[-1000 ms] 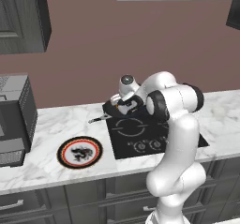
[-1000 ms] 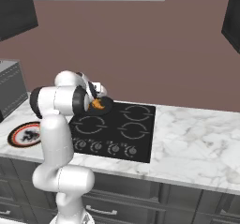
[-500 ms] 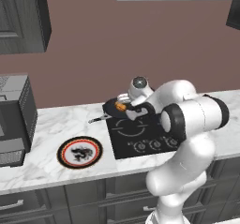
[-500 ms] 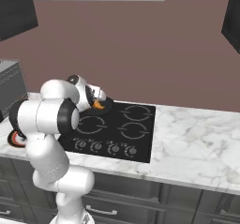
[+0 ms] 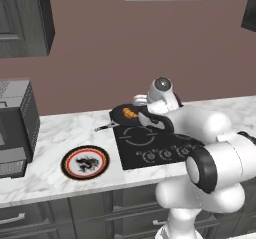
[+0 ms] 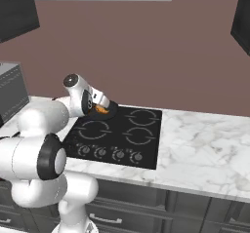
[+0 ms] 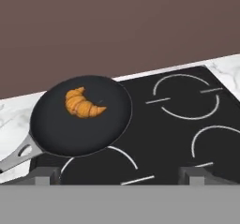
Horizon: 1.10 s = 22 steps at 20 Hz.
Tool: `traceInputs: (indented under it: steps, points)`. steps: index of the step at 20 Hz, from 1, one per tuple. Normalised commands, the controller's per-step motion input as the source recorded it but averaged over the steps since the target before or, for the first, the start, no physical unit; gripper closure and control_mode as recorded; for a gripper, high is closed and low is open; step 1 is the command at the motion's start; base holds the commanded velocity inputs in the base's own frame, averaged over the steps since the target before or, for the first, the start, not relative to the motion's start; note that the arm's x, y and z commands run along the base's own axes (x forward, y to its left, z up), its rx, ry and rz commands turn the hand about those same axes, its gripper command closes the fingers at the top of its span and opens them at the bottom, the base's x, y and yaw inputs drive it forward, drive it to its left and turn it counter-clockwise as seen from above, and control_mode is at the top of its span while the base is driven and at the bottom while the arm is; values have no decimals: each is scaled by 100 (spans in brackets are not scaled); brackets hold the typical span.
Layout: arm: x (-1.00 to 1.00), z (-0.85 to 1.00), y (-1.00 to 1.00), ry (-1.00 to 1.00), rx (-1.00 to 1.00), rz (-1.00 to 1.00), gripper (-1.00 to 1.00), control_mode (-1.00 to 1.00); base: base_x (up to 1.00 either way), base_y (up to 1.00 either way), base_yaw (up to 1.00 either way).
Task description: Pick the croissant and place it on the pan. Then turn on the stove to warm the croissant.
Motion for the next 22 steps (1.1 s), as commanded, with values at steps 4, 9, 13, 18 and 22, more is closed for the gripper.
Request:
traceInputs:
  steps: [4, 9, 13, 18, 22]
  points:
    - [-82, 40, -15, 0, 12, -16, -100, -100, 0, 0, 0]
    - [-93, 21, -9, 0, 15, -13, -100, -100, 0, 0, 0]
    - [-91, 21, 0, 0, 16, -5, -100, -100, 0, 0, 0]
    - [-77, 7, -2, 0, 10, -2, -100, -100, 0, 0, 0]
    - [-51, 0, -10, 7, 0, -6, -100, -100, 0, 0, 0]
